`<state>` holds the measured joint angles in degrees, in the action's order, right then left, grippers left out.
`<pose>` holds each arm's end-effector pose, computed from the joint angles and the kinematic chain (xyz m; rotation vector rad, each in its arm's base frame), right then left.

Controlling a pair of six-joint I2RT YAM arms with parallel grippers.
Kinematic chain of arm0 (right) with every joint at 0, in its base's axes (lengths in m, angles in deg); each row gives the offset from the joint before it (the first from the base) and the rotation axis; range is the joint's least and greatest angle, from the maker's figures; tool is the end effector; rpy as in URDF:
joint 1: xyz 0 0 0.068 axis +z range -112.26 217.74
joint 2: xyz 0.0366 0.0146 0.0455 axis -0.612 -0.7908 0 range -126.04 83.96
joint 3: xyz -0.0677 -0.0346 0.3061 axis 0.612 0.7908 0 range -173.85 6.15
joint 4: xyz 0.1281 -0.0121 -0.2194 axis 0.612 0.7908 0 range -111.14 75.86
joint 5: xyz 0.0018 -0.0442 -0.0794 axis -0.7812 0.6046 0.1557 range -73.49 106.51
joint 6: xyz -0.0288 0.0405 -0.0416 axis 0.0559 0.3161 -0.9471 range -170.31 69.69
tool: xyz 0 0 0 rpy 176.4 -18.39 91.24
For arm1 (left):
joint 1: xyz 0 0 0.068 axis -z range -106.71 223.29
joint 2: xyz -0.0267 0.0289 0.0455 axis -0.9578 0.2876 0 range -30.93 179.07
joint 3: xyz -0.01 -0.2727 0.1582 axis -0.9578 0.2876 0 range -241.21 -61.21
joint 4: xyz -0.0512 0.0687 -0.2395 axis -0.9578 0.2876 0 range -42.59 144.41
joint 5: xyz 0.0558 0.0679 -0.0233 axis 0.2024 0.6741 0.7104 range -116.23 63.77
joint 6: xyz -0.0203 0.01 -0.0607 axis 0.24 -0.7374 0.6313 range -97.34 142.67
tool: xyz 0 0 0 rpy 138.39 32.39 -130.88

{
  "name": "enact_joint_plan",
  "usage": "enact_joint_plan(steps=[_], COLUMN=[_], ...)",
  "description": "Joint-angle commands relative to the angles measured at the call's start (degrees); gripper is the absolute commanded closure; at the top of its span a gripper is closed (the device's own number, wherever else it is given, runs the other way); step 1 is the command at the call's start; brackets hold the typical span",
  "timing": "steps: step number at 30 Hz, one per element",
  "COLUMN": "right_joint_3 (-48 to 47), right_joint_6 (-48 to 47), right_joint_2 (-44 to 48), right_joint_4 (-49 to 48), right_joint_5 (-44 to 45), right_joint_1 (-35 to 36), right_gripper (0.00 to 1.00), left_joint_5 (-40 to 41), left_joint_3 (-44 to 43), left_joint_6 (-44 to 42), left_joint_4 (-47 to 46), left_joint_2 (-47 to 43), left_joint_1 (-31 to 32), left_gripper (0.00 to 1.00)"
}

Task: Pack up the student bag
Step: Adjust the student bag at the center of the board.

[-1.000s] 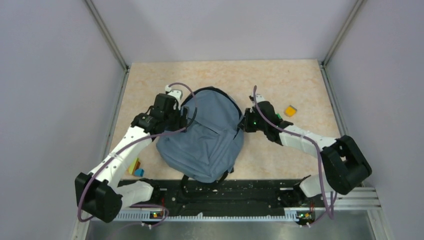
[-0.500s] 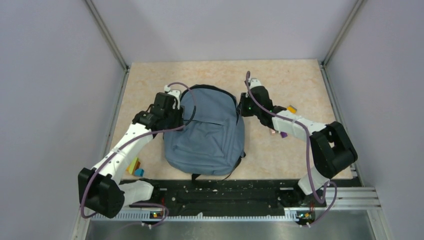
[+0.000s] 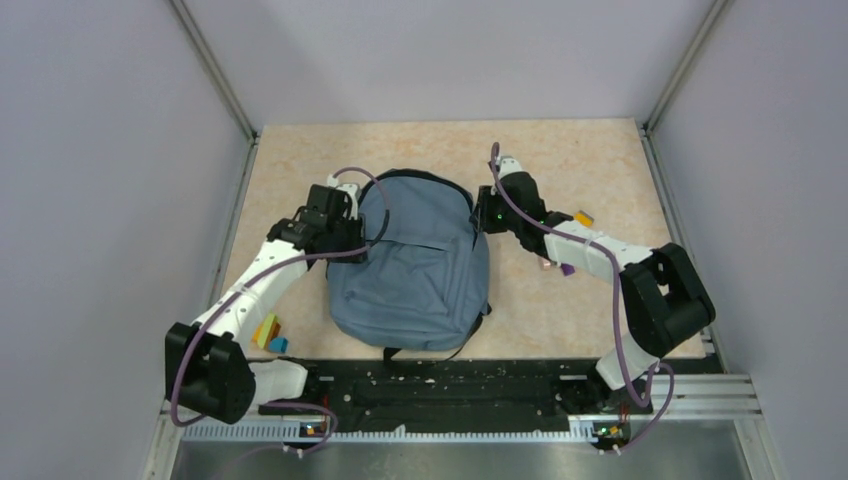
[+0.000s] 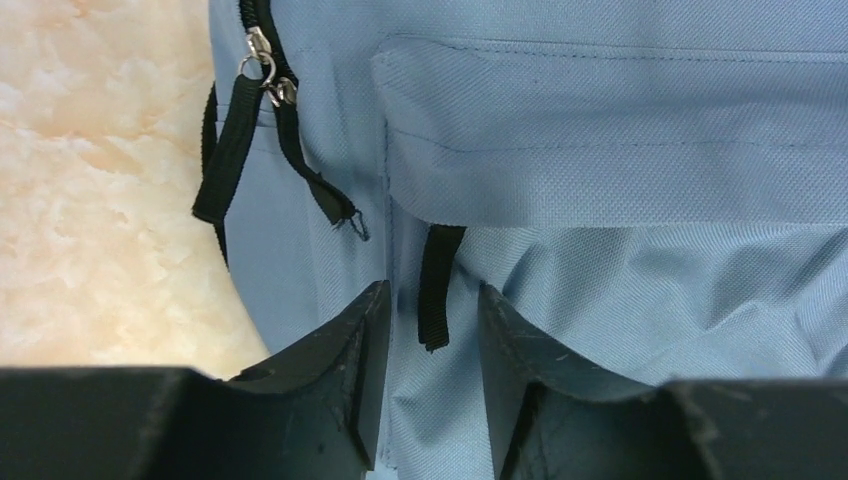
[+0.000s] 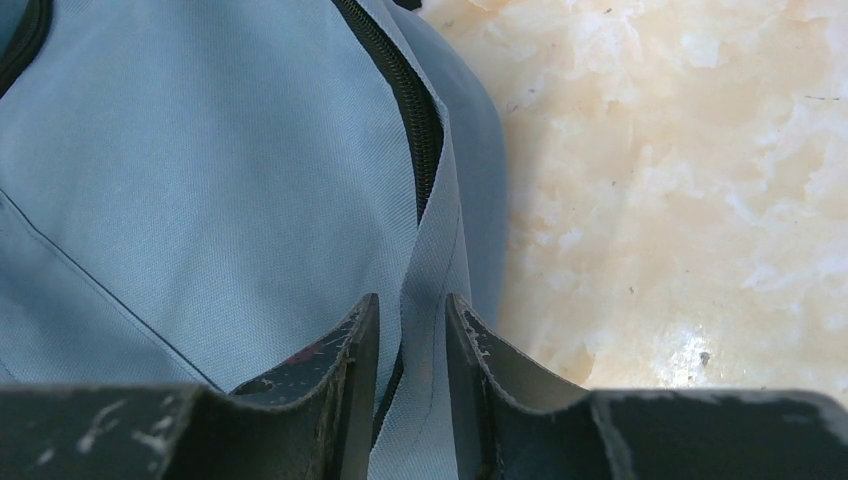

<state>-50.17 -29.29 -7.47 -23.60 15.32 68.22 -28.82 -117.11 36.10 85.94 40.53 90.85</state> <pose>0.3107 0.1843 0.2665 -0.1933 2.1824 0.5410 0.2280 -0.0747 0.2986 0.1099 2.5333 -0.2749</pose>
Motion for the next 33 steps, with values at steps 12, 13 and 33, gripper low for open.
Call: enact_joint_plan(steps=[12,13,33], right_joint_3=[-0.8,-0.8,-1.06], right_joint_6=[-0.59,-0.54,-0.38], right_joint_2=[2.46,2.38,1.39], right_joint_4=[-1.41,-1.41,-1.5], right_joint_5=[-0.46,-0.45,-2.05], right_joint_1=[-0.51,-0.51,-0.51], right_gripper=[0.69,0.69,0.68], left_joint_5=[1.01,1.04,-1.96], left_joint_3=[-1.4,-1.41,0.64], left_joint_6=[-1.51,-1.68,-3.26], left_joint_4=[-0.4,-0.64,-3.17], left_joint_2=[0.4,-0.1,-3.06], left_joint_1=[-0.43,-0.42,-0.4], left_gripper=[0.87,0.87,0.78])
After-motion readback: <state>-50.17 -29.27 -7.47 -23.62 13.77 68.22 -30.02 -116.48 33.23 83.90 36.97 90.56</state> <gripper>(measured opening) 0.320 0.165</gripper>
